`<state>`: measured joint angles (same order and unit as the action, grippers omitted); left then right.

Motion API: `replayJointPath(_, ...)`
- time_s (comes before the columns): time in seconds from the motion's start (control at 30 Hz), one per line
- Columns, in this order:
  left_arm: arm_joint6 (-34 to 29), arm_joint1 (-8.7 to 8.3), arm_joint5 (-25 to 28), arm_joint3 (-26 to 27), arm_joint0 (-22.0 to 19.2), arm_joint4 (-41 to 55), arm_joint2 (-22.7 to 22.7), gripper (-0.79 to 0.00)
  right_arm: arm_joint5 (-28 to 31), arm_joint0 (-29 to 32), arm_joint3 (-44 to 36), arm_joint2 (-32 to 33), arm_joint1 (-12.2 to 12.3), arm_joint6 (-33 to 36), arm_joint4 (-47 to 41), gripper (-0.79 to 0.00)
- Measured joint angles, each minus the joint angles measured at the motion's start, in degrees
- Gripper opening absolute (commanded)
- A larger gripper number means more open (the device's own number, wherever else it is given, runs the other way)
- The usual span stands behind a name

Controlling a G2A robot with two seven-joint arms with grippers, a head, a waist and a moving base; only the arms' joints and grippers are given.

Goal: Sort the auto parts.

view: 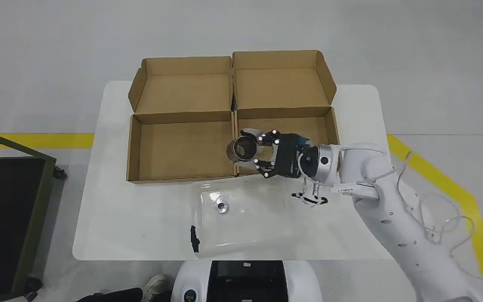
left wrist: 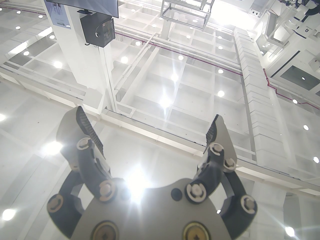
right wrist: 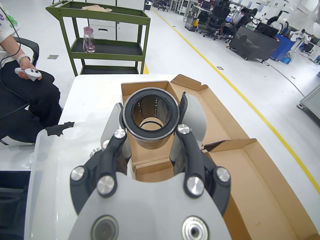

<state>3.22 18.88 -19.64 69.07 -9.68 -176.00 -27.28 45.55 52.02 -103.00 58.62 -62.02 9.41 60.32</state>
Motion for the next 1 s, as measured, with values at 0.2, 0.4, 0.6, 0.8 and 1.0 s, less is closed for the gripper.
replayJointPath(0.2, 0.0, 0.0, 0.0, 0.0, 0.0, 0.0, 0.0, 0.0, -1.19, -2.9, 4.85, -3.78, -1.19, -0.36, 0.75, -0.785)
replayJointPath(0.4, 0.0, 0.0, 0.0, 0.0, 0.0, 0.0, 0.0, 0.0, -1.73, -6.26, 10.61, -7.64, -2.53, 1.8, 0.19, -0.785)
replayJointPath(0.6, 0.0, 0.0, 0.0, 0.0, 0.0, 0.0, 0.0, 0.0, -1.99, -8.78, 15.05, -10.52, -3.82, 2.72, -1.19, -0.785)
replayJointPath(0.8, 0.0, 0.0, 0.0, 0.0, 0.0, 0.0, 0.0, 0.0, -2.28, -11.1, 19.15, -13.6, -5.35, 2.38, -1.82, -0.785)
replayJointPath(1.0, 0.0, 0.0, 0.0, 0.0, 0.0, 0.0, 0.0, 0.0, -2.82, -13.81, 23.13, -17.14, -7.26, 2.33, -1.94, -0.785)
